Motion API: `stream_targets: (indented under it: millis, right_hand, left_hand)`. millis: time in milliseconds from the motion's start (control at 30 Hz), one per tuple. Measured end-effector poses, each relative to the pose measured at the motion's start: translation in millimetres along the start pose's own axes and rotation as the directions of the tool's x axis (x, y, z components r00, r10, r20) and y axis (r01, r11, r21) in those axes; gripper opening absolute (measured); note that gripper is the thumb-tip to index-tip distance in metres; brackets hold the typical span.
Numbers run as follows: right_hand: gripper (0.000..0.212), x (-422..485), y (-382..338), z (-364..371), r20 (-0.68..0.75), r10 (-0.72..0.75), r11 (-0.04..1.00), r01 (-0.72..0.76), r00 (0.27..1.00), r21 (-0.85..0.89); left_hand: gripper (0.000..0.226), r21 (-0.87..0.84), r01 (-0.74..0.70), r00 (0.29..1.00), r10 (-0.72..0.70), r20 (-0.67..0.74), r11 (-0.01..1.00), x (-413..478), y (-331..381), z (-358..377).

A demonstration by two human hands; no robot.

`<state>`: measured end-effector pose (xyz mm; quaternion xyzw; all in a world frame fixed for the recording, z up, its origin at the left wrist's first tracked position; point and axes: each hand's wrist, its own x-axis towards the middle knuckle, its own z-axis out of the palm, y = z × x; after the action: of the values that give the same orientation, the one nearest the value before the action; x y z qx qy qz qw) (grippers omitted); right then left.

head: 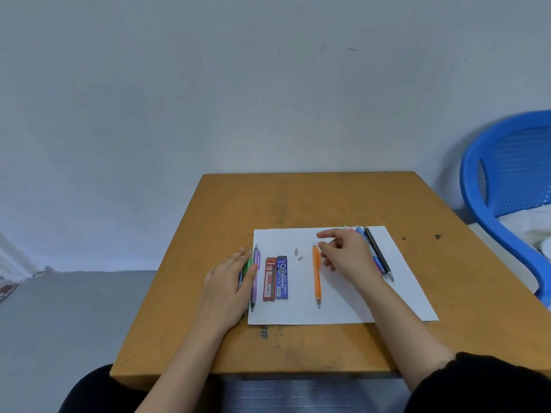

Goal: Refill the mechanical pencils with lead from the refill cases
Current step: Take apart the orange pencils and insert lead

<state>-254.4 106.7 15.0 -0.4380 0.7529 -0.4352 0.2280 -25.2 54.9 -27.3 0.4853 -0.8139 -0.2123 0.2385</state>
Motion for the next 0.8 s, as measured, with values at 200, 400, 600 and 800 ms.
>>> stream_targets:
  millis: [200, 400, 600, 800]
  right_hand:
    - [0.02, -6.7, -23.6, -2.0, 0.147, -0.136, 0.984, 0.15, 0.98, -0.095]
    - [0.061, -11.9, -35.3, 13.9, 0.442, -0.156, 0.817, 0.367, 0.883, -0.444]
    - [0.084, -10.8, -34.2, 29.7, 0.541, -0.175, 0.682, 0.497, 0.823, -0.536]
    - [0.084, -5.5, -34.6, 34.5, 0.579, -0.142, 0.66, 0.513, 0.802, -0.549]
  left_hand:
    - [0.055, 0.032, -0.012, 1.0, 0.012, -0.002, 0.999, 1.8, -1.3, 1.6]
    - [0.063, 0.055, -0.064, 0.998, 0.063, 0.008, 0.996, 0.7, -1.2, 2.9]
    - [0.084, 0.007, -0.135, 0.99, 0.135, -0.036, 0.991, -0.4, -0.6, 5.3]
    - [0.095, -0.063, -0.198, 0.98, 0.195, -0.045, 0.978, -3.6, 0.8, 4.3]
